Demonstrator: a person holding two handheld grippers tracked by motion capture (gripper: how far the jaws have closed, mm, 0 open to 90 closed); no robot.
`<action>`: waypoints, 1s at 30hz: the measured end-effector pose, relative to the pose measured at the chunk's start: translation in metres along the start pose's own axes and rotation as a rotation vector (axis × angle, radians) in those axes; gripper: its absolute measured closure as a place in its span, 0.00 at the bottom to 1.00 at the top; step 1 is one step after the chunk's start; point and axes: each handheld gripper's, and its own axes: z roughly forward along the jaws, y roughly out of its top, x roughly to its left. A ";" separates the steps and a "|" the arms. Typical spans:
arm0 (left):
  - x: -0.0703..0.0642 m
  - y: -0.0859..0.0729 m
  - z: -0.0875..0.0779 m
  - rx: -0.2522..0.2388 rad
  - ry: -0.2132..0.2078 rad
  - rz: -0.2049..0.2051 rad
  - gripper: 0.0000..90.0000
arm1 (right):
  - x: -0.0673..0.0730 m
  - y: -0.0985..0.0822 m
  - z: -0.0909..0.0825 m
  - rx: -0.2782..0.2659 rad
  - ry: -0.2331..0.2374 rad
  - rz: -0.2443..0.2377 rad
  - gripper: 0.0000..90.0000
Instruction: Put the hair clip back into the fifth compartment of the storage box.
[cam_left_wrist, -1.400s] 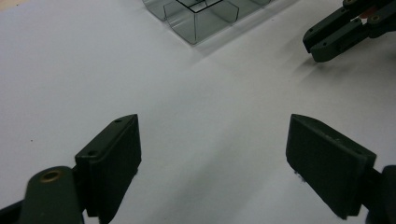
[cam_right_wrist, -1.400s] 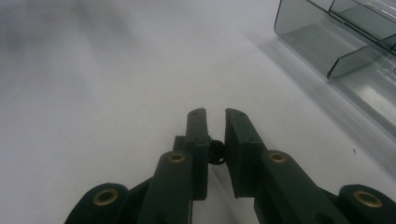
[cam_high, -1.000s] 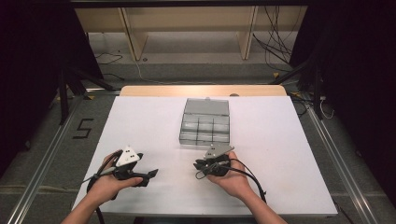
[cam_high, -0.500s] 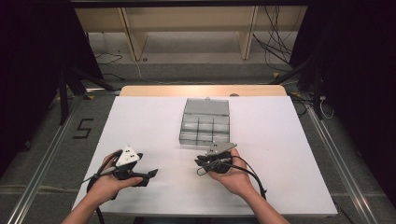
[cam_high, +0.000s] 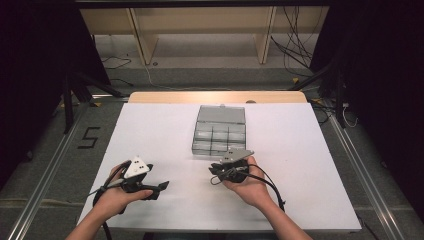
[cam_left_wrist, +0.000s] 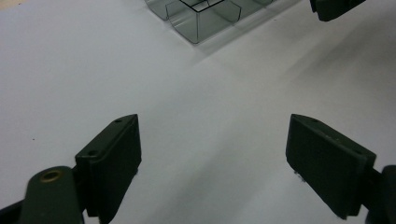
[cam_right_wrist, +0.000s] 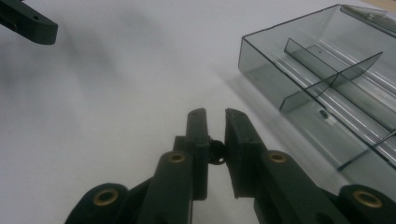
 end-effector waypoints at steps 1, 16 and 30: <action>0.000 0.000 0.000 0.000 0.000 0.000 0.20 | 0.000 0.001 0.000 0.000 -0.002 0.002 0.90; 0.000 0.000 0.000 0.004 0.002 0.001 0.20 | -0.005 0.007 -0.002 -0.007 -0.019 -0.001 0.90; 0.000 0.000 0.000 0.004 0.002 0.001 0.20 | -0.012 0.013 -0.004 -0.009 -0.036 0.012 0.90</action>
